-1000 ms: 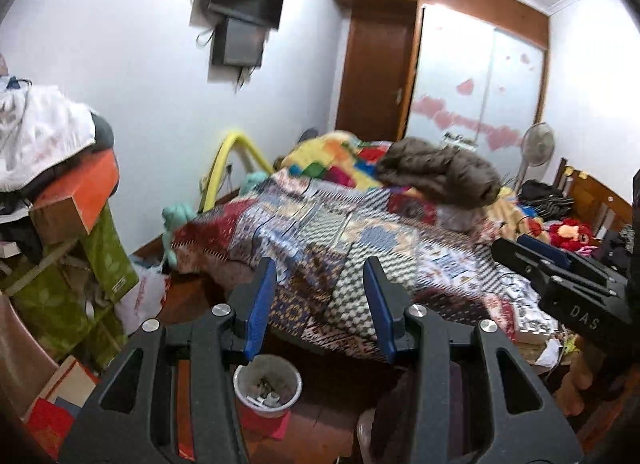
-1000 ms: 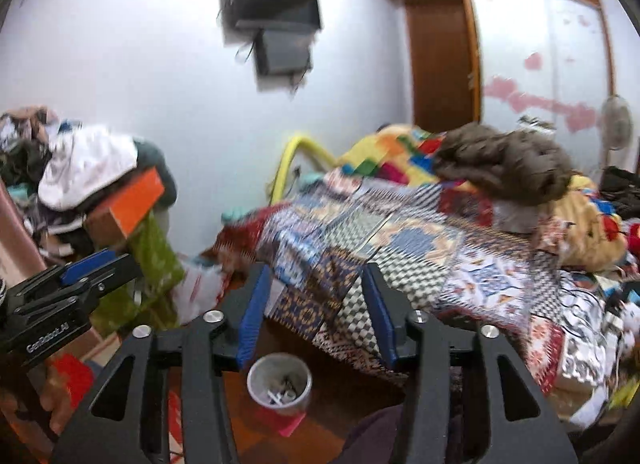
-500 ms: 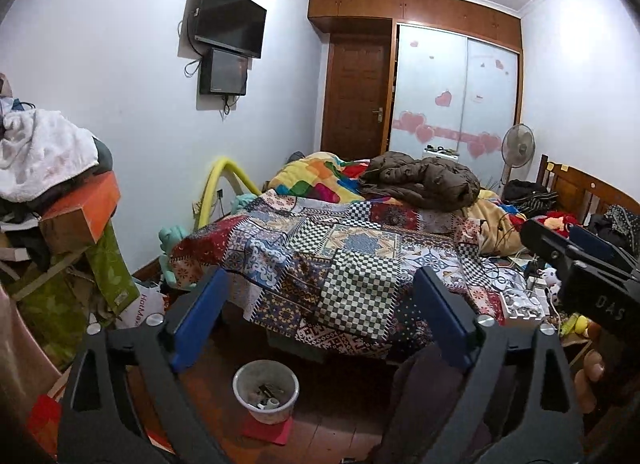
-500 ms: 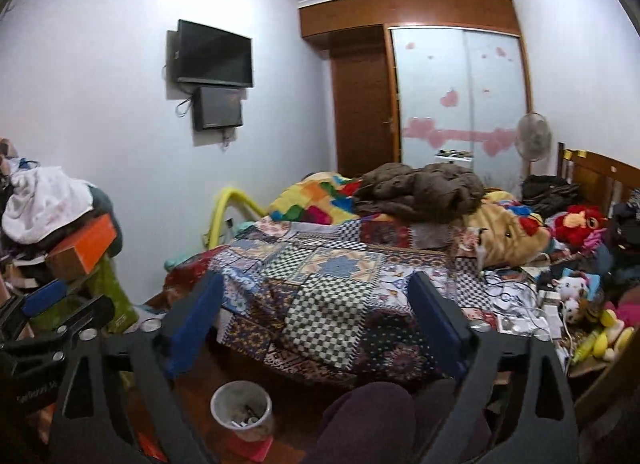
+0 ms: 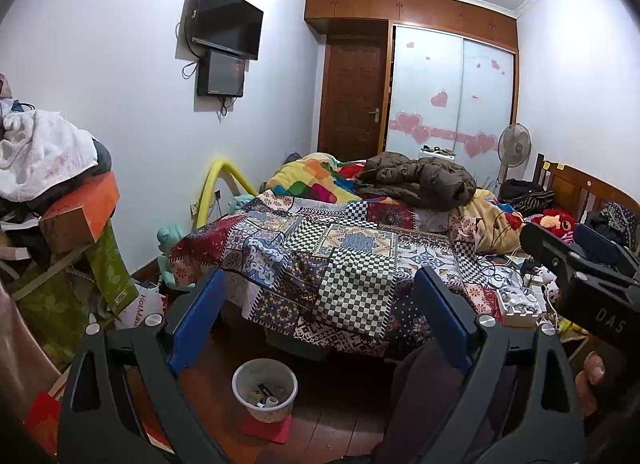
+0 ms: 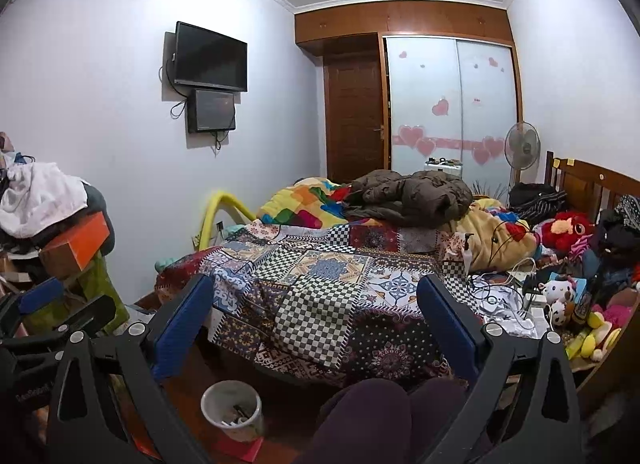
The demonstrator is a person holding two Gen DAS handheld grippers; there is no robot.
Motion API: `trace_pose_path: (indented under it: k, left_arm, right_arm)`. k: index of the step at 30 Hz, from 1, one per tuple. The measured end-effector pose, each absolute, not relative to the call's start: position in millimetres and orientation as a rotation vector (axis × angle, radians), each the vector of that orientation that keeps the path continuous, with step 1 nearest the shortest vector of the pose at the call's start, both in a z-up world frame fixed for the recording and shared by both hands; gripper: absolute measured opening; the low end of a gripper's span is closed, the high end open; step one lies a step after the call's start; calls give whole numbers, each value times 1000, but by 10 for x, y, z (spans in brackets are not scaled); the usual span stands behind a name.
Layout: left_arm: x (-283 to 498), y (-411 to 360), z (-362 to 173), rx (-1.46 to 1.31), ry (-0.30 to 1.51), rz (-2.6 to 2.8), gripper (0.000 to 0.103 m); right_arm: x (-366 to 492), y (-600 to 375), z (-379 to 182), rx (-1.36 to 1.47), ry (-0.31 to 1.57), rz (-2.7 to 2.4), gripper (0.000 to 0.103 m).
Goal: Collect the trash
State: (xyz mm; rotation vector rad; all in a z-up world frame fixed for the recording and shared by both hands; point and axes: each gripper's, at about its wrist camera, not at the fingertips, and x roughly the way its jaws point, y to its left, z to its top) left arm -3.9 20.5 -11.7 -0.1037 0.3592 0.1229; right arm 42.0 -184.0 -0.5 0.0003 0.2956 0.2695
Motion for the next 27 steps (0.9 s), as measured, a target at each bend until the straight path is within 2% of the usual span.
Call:
trace_pose_path:
  k: [14,18,27]
  left_arm:
    - [-43,161,-117,-85,357,130,95]
    - [-37,158,-131,-82,357,150,100]
    - [-60,164,-127,-91,352,148,101]
  right_arm:
    - [428,-1883,-8,2,314,284,101]
    - [421,-1885,-13,5,320,285,101]
    - [413,-1868,-11,5,323,283,101]
